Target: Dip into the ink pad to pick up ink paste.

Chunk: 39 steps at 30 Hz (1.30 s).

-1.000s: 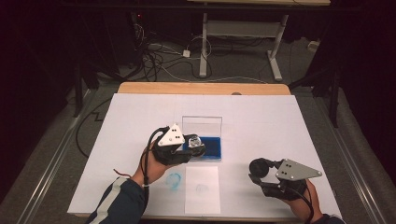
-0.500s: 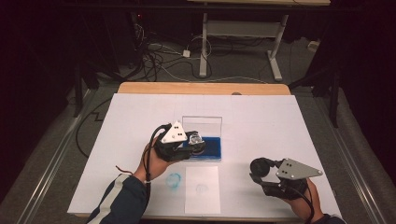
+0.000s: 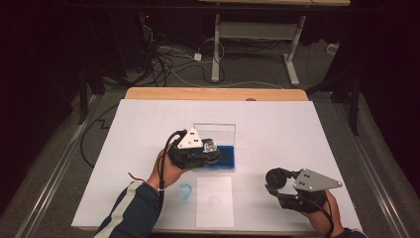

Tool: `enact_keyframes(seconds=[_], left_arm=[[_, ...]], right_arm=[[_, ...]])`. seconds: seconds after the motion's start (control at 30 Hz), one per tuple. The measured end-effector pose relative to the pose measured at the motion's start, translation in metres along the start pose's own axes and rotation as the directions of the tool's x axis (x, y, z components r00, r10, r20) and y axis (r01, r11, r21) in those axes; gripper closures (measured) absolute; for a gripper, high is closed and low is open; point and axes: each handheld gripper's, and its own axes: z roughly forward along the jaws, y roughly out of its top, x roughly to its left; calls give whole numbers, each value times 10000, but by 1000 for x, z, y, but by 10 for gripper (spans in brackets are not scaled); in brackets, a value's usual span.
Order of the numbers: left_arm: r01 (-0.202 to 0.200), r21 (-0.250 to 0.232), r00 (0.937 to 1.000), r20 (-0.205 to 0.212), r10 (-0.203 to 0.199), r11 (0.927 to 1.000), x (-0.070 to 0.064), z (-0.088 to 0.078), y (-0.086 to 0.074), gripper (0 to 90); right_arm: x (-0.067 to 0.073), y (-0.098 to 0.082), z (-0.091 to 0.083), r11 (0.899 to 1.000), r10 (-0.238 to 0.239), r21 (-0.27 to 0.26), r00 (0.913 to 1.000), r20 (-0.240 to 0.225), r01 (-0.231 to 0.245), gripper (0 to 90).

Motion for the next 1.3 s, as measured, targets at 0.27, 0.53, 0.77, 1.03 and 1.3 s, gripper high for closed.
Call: enact_keyframes(seconds=[0.27, 0.53, 0.77, 1.03, 1.3], left_arm=[[7, 477, 9999, 141, -13, 9989, 8, 13, -1, 541], [13, 1209, 10000, 49, -19, 9927, 13, 33, -5, 541], [-9, 1498, 10000, -68, 20, 9887, 17, 39, -6, 540], [8, 1623, 10000, -62, 2, 9867, 18, 46, -7, 540], [142, 1766, 9999, -24, -140, 9842, 22, 51, -10, 540]], right_arm=[[2, -2, -1, 10000, -51, 71, 10000, -48, 51, 386], [2, -1, -1, 10000, -66, 62, 10000, -66, 66, 387], [3, -2, 0, 9999, -82, 93, 9999, -86, 83, 386], [4, -2, 1, 9998, -101, 154, 9999, -131, 103, 387], [4, -2, 1, 9998, -80, 182, 9999, -132, 82, 386]])
